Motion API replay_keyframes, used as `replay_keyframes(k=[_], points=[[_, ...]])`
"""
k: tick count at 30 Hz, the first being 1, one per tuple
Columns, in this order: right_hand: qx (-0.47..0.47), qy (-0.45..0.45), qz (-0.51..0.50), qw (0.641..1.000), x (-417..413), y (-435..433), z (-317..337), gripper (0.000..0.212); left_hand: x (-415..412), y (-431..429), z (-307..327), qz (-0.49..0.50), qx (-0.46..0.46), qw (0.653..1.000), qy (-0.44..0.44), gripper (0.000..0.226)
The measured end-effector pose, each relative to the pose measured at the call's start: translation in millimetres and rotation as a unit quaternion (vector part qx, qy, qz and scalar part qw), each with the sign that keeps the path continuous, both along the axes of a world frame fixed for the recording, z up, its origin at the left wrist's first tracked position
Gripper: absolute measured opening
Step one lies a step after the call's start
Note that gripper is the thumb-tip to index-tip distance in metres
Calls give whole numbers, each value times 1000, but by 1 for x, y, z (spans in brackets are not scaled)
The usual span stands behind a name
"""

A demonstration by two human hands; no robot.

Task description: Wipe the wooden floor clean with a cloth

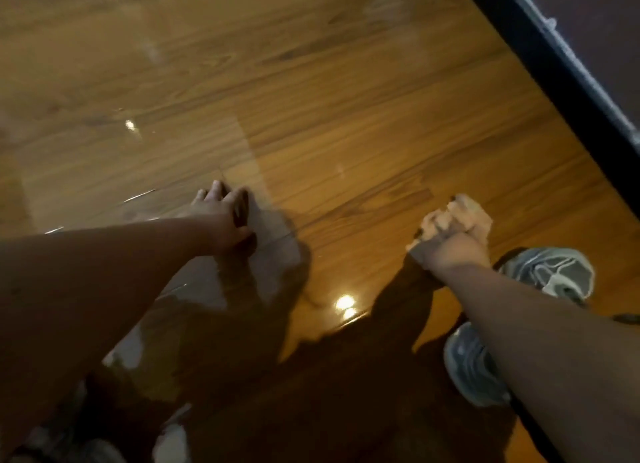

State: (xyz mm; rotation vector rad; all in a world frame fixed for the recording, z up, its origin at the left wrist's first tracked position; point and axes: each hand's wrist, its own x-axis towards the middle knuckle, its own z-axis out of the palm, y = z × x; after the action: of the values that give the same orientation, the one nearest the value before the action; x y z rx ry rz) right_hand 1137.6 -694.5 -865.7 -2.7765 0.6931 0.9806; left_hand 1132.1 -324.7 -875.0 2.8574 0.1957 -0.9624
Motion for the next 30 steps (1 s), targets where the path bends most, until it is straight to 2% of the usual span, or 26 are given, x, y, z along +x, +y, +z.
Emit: replay_keyframes(k=[2,4,5,7,8,9,10,11,12,14,16,17,19,21,23,25,27,28,30], points=[[28,-48,88,995,-9,32,-3,66,-3,-6,4,-3,3,1000,8,87],[83,-74,267,957,-27,69,-2,65,-9,-9,7,2,-1,999,40,88],[138,-69,357,921,-34,84,1,62,-11,-10,7,17,-4,998,55,90],[220,-37,524,822,-41,98,-1,51,-10,-16,9,61,-20,997,50,90],[236,-23,568,788,-40,94,-5,49,-9,-18,9,83,-33,995,32,88],[235,-12,587,775,-34,83,-7,49,-10,-20,9,96,-45,994,25,87],[219,-9,579,785,-25,68,-6,51,-12,-24,9,91,-47,994,27,86],[207,-21,541,815,-13,53,-7,52,-16,-26,9,76,-35,996,26,87],[193,-48,480,854,6,40,-8,53,-17,-27,9,56,-10,998,23,87],[156,-65,284,944,46,12,-4,52,-14,-29,8,61,15,998,25,88],[128,-65,103,984,80,-13,0,49,0,-34,10,90,-2,996,5,88],[106,-52,63,991,88,-19,1,51,8,-37,11,93,-11,995,-13,88],[99,-56,57,992,80,-12,4,61,24,-40,15,73,2,996,-40,86],[127,-121,144,974,54,20,-2,56,33,-35,14,65,18,996,-51,85],[156,-166,279,933,14,60,-11,49,38,-36,8,73,6,996,-48,83],[225,-150,404,874,-16,96,-20,48,42,-35,4,63,7,997,-40,81],[278,-123,481,822,-16,109,-26,41,40,-29,1,61,26,997,-32,80],[285,-120,496,811,-5,104,-28,39,40,-26,0,60,36,997,-29,81],[265,-142,465,833,25,82,-25,40,40,-22,2,64,38,997,-6,85]])
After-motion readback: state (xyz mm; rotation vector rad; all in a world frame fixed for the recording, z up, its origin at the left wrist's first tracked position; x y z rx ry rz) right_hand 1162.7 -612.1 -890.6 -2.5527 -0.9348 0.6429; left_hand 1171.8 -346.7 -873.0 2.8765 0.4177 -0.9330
